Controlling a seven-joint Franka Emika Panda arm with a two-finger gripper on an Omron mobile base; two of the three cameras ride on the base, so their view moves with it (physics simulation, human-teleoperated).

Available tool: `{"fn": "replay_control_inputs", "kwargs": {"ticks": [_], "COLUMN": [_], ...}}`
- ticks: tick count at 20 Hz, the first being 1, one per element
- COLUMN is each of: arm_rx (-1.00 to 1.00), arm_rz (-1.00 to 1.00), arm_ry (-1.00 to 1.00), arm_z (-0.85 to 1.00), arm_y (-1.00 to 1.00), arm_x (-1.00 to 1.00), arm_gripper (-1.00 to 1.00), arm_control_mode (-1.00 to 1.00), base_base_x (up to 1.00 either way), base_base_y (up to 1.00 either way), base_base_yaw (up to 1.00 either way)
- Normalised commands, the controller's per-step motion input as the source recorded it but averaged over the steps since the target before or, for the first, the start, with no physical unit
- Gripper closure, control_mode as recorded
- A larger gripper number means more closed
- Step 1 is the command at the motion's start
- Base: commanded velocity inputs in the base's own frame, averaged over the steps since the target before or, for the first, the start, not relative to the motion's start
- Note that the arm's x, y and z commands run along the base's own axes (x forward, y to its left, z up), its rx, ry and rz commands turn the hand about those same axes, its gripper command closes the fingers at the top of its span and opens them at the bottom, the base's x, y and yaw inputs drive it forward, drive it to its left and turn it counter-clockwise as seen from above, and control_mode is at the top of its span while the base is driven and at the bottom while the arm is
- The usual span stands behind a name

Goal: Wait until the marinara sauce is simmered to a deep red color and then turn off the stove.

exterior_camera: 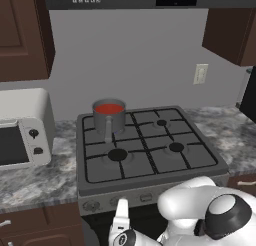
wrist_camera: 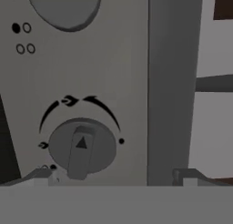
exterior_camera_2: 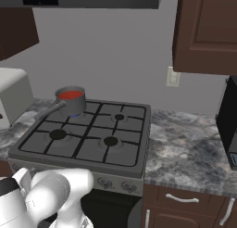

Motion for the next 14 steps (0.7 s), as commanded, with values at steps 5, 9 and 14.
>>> {"fn": "replay_control_inputs", "kwargs": {"ticks": [5, 9, 14], "arm_rx": [0.00, 0.00, 0.00], "arm_rz": [0.00, 0.00, 0.00], "arm_ry": [0.00, 0.00, 0.00], "arm_z": [-0.12, -0.10, -0.05], "arm_y": [0.11, 0.01, 0.00], "arm_x": [0.04, 0.05, 0.02], "arm_gripper": [-1.00, -1.00, -1.00], "arm_control_mode": [-1.00, -1.00, -1.00], "base_base_x": [0.00, 0.00, 0.00], "base_base_y": [0.00, 0.00, 0.00], "base_base_yaw": [0.00, 0.00, 0.00]}}
